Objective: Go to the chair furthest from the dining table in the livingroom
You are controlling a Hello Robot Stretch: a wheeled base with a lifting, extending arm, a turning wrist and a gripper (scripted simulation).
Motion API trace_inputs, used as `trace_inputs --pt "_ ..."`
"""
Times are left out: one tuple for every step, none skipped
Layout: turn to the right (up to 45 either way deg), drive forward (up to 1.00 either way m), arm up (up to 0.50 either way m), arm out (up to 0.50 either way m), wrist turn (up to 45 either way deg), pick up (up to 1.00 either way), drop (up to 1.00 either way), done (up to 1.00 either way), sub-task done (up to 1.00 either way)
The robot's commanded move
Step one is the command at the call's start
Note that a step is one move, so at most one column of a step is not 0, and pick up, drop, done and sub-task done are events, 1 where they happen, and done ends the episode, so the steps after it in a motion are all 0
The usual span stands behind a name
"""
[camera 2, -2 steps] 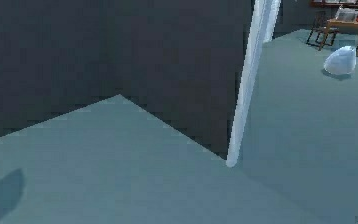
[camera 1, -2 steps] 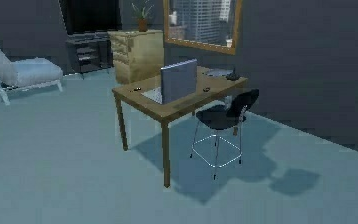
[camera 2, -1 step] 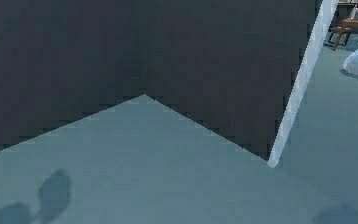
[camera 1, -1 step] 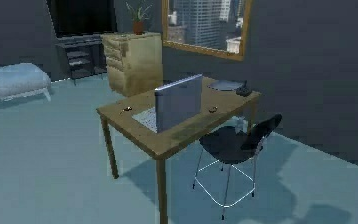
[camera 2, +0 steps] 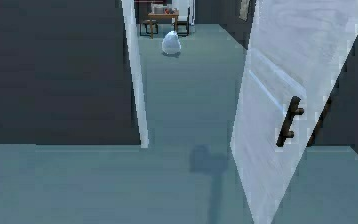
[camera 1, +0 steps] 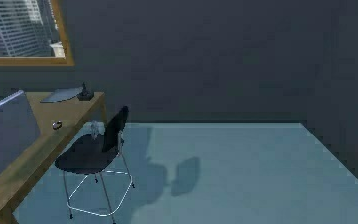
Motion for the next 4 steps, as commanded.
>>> trace_inputs --pt "0.0 0.15 0.0 0.0 0.0 0.0 0.0 0.0 0.0" --pt "-45.0 0.0 0.0 0.0 0.0 0.0 0.0 0.0 0.0" --pt "-45.0 0.0 0.0 0.0 0.0 0.0 0.0 0.0 0.0" --pt "-42.0 0.0 0.0 0.0 0.0 0.0 0.0 0.0 0.0"
